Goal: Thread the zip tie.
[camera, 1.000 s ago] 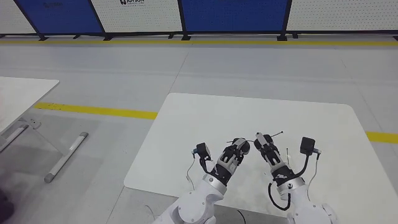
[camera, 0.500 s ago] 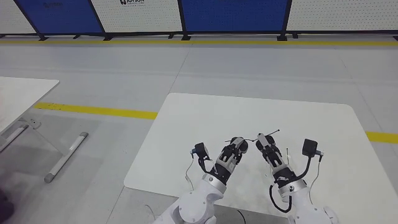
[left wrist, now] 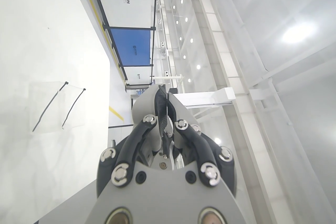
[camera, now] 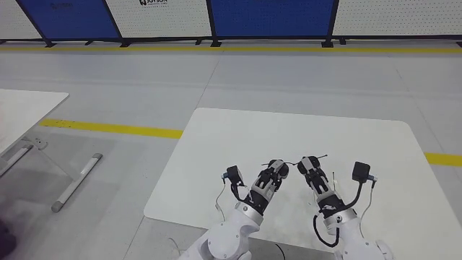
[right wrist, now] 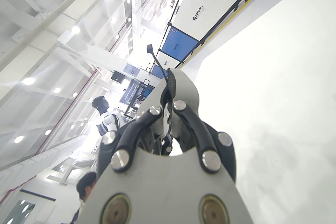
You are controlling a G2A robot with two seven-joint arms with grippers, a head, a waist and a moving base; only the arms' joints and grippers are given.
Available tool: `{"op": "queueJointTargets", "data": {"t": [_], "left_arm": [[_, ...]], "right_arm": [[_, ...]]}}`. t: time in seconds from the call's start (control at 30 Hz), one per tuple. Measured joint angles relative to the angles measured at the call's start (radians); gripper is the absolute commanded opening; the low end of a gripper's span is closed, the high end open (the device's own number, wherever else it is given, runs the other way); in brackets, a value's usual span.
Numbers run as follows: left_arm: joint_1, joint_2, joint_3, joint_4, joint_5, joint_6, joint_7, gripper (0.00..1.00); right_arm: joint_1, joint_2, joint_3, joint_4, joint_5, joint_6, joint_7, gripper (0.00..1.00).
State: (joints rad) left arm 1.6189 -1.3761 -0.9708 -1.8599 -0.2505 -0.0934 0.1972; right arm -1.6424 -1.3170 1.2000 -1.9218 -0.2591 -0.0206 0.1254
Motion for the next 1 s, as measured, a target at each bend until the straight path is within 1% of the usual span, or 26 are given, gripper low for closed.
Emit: {"op": "queueJointTargets", "data": {"t": [0.07, 0.1, 0.13, 0.17, 0.23, 0.27, 0.3, 0.33, 0.37, 0.4, 0.5, 0.57, 0.6, 0.67, 0.7, 0.73, 0.77, 0.8, 0.83, 0.87, 0.9, 0.93, 0.97, 1.0], "left_arm": [[0.0, 0.0, 0.0, -0.001, 0.001, 0.001, -0.004, 0.0], [0.001, 0.0, 0.0, -0.002, 0.001, 0.002, -0.005, 0.13], [0.001, 0.0, -0.001, -0.002, 0.001, 0.003, -0.006, 0.17], [0.002, 0.0, -0.002, -0.002, 0.001, 0.003, -0.005, 0.32], [0.003, 0.001, -0.005, -0.002, 0.001, 0.001, 0.0, 0.41], [0.004, 0.001, -0.006, -0.001, 0.005, -0.001, 0.003, 0.41], [0.004, 0.001, -0.006, 0.0, 0.01, -0.002, 0.006, 0.75], [0.004, 0.001, -0.006, 0.001, 0.017, -0.002, 0.009, 0.85], [0.004, 0.001, -0.006, 0.002, 0.026, -0.002, 0.012, 0.98], [0.004, 0.001, -0.005, 0.002, 0.032, -0.002, 0.014, 1.0], [0.004, 0.001, -0.003, 0.004, 0.06, 0.001, 0.019, 1.0], [0.003, 0.003, -0.001, 0.006, 0.091, 0.005, 0.021, 0.8], [0.002, 0.004, 0.001, 0.007, 0.12, 0.008, 0.023, 0.76], [0.003, 0.005, 0.006, 0.007, 0.171, 0.016, 0.029, 0.61], [0.004, 0.007, 0.01, 0.007, 0.21, 0.024, 0.033, 0.6], [0.004, 0.008, 0.015, 0.007, 0.24, 0.031, 0.035, 0.57], [0.006, 0.008, 0.019, 0.006, 0.267, 0.037, 0.037, 0.51], [0.007, 0.009, 0.026, 0.004, 0.294, 0.045, 0.04, 0.49], [0.007, 0.009, 0.029, 0.003, 0.31, 0.05, 0.042, 0.48], [0.008, 0.009, 0.032, 0.002, 0.321, 0.053, 0.045, 0.44], [0.007, 0.008, 0.036, 0.002, 0.329, 0.057, 0.048, 0.42], [0.006, 0.008, 0.038, 0.002, 0.333, 0.059, 0.05, 0.42], [0.004, 0.007, 0.04, 0.003, 0.338, 0.062, 0.053, 0.37], [0.002, 0.006, 0.042, 0.005, 0.344, 0.065, 0.059, 0.35]], "right_arm": [[0.001, 0.0, -0.002, 0.0, -0.004, 0.0, 0.0, 0.0], [0.002, 0.0, -0.004, 0.001, -0.005, 0.001, -0.001, 0.0], [0.002, 0.0, -0.005, 0.001, -0.006, 0.001, -0.002, 0.0], [0.003, 0.0, -0.005, 0.001, -0.007, 0.001, -0.003, 0.0], [0.003, 0.0, -0.007, 0.002, -0.012, 0.003, -0.006, 0.0], [0.004, -0.001, -0.008, 0.003, -0.015, 0.004, -0.008, 0.0], [0.005, -0.001, -0.009, 0.005, -0.019, 0.006, -0.01, 0.0], [0.006, -0.001, -0.01, 0.007, -0.021, 0.007, -0.011, 0.0], [0.007, -0.001, -0.011, 0.008, -0.023, 0.008, -0.012, 0.0], [0.007, -0.001, -0.012, 0.009, -0.024, 0.009, -0.013, 0.0], [0.008, -0.001, -0.013, 0.009, -0.029, 0.011, -0.015, 0.0], [0.009, -0.001, -0.014, 0.01, -0.037, 0.013, -0.019, 0.0], [0.01, -0.001, -0.014, 0.011, -0.045, 0.015, -0.022, 0.0], [0.011, -0.001, -0.014, 0.012, -0.061, 0.018, -0.028, 0.0], [0.012, -0.001, -0.015, 0.013, -0.074, 0.02, -0.033, 0.0], [0.012, 0.0, -0.016, 0.014, -0.084, 0.022, -0.036, 0.0], [0.013, 0.0, -0.017, 0.014, -0.093, 0.023, -0.038, 0.0], [0.013, 0.0, -0.019, 0.015, -0.103, 0.025, -0.04, 0.0], [0.014, 0.0, -0.021, 0.016, -0.111, 0.026, -0.041, 0.0], [0.014, 0.0, -0.022, 0.017, -0.119, 0.028, -0.042, 0.0], [0.015, 0.0, -0.025, 0.018, -0.127, 0.029, -0.043, 0.0], [0.015, 0.0, -0.027, 0.018, -0.134, 0.029, -0.044, 0.0], [0.015, 0.0, -0.029, 0.019, -0.141, 0.03, -0.044, 0.0], [0.015, 0.0, -0.032, 0.02, -0.149, 0.031, -0.045, 0.0]]}}
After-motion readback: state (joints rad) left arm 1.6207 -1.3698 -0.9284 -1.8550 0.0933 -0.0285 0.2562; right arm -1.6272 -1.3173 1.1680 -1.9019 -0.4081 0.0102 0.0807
